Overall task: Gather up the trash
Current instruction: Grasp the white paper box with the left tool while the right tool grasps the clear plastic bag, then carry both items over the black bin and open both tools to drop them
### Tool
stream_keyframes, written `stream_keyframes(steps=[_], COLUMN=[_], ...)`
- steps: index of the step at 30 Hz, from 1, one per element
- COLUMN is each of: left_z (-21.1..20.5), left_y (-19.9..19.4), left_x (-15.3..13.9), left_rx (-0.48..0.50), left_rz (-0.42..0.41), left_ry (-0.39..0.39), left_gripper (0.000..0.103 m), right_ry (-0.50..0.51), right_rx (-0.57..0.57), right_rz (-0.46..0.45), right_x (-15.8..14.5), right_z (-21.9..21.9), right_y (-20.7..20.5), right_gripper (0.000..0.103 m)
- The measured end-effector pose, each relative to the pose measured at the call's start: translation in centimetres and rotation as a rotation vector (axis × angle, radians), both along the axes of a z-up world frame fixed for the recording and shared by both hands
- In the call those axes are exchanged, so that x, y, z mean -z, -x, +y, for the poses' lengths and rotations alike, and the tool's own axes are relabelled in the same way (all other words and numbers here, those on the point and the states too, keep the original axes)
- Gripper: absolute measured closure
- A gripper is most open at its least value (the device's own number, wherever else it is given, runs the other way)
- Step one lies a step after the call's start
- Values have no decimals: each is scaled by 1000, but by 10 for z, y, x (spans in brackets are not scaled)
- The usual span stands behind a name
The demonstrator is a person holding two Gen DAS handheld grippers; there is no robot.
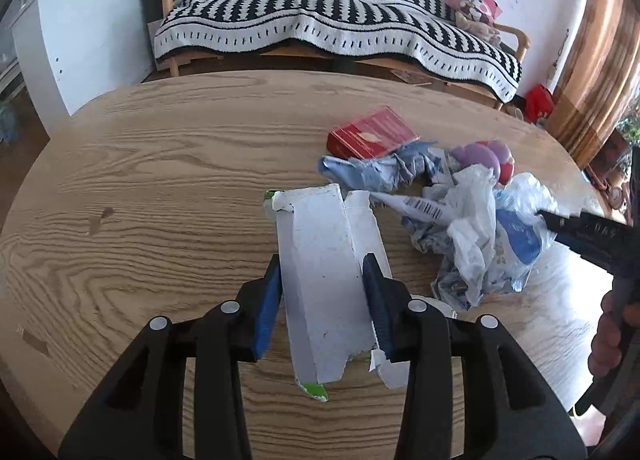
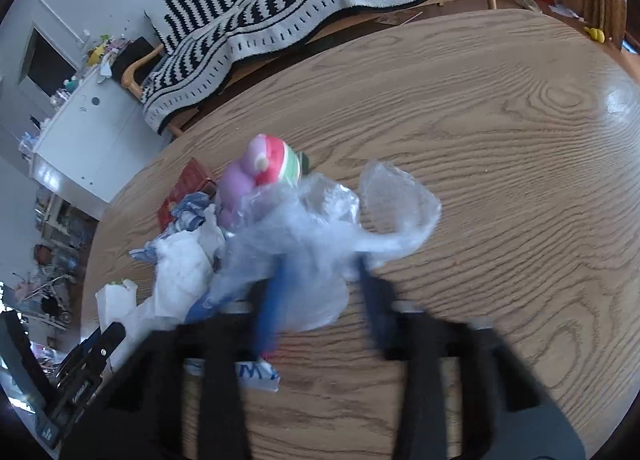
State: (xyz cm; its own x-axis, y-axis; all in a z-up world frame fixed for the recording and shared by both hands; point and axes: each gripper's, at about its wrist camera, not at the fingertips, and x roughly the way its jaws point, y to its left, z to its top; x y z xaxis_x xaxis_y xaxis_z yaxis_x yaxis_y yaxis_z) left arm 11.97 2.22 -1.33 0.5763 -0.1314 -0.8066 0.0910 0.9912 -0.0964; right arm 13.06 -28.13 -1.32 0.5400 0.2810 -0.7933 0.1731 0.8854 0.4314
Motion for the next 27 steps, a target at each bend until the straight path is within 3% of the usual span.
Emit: stream_keyframes(steps=[3, 14, 20, 27], left_z=[2, -37, -103, -226], left_y=[-1, 10, 29, 70], left_x=[-7, -34, -48, -53], left_rx=[-8, 43, 171, 406], left_rz=[-14, -81, -108, -111], left_ry=[7, 17, 50, 70], left_gripper=[63, 63, 63, 63], right_ry=[0, 35, 90, 165], right_rx=[12, 100, 179, 326], right_rz=[-36, -132, -158, -158], right_x=[-11, -51, -68, -69], right_z=[-6, -59, -115, -205], right_y=[9, 61, 113, 205], right_gripper=[98, 100, 100, 100])
